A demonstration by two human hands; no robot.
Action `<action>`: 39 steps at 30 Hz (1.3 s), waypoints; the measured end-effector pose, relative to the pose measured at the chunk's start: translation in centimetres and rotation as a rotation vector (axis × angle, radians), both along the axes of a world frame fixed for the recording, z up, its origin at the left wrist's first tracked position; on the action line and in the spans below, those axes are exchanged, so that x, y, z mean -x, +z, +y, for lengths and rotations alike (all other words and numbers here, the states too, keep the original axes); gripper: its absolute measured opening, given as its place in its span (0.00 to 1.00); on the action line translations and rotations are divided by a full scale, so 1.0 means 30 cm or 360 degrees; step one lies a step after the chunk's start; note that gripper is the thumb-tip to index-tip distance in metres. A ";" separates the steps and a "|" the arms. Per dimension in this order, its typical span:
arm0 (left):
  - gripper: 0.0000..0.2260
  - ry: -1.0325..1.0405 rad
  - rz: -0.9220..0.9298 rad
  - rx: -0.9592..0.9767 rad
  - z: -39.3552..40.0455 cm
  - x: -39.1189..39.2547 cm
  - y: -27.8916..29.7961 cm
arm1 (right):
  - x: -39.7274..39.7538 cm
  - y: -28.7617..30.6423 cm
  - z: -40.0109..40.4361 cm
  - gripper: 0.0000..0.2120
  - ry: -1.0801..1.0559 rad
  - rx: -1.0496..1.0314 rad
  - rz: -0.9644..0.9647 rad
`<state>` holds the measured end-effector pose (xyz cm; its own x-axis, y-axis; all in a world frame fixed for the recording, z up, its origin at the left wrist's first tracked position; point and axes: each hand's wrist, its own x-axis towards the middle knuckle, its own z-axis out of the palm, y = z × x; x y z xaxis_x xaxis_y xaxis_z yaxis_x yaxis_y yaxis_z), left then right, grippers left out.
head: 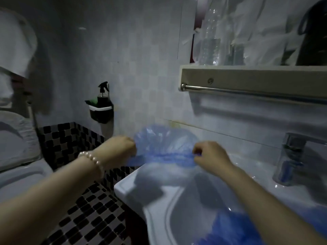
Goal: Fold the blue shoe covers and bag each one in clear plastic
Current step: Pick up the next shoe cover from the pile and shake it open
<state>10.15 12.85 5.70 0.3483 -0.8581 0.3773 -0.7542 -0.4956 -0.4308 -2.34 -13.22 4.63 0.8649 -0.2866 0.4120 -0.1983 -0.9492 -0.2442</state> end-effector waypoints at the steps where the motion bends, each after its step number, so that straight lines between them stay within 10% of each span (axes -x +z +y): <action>1: 0.06 -0.0003 0.0091 -0.0043 0.010 -0.010 -0.043 | -0.007 -0.051 -0.002 0.08 -0.0011 -0.0025 0.0076; 15: 0.17 -0.0033 0.0129 0.0241 -0.054 0.060 -0.269 | -0.087 -0.272 0.021 0.15 -0.0098 -0.0053 0.0122; 22: 0.06 0.0225 0.0473 0.0967 -0.077 0.061 -0.126 | -0.043 -0.100 -0.036 0.11 0.0226 -0.0223 -0.0837; 28: 0.13 0.0254 0.1471 0.0383 -0.011 0.079 0.152 | 0.057 0.164 -0.012 0.11 0.0615 -0.0785 0.0516; 30: 0.10 0.0357 0.1237 0.0188 -0.015 0.074 0.164 | 0.032 0.149 -0.019 0.09 0.0426 -0.0653 0.0448; 35: 0.05 -0.0476 -0.0632 0.1246 0.002 0.074 0.115 | 0.006 0.086 0.007 0.03 0.0259 -0.0050 -0.1853; 39: 0.07 -0.0696 -0.0503 0.0719 0.009 0.058 -0.064 | -0.016 -0.064 -0.010 0.08 0.0587 0.0386 -0.1525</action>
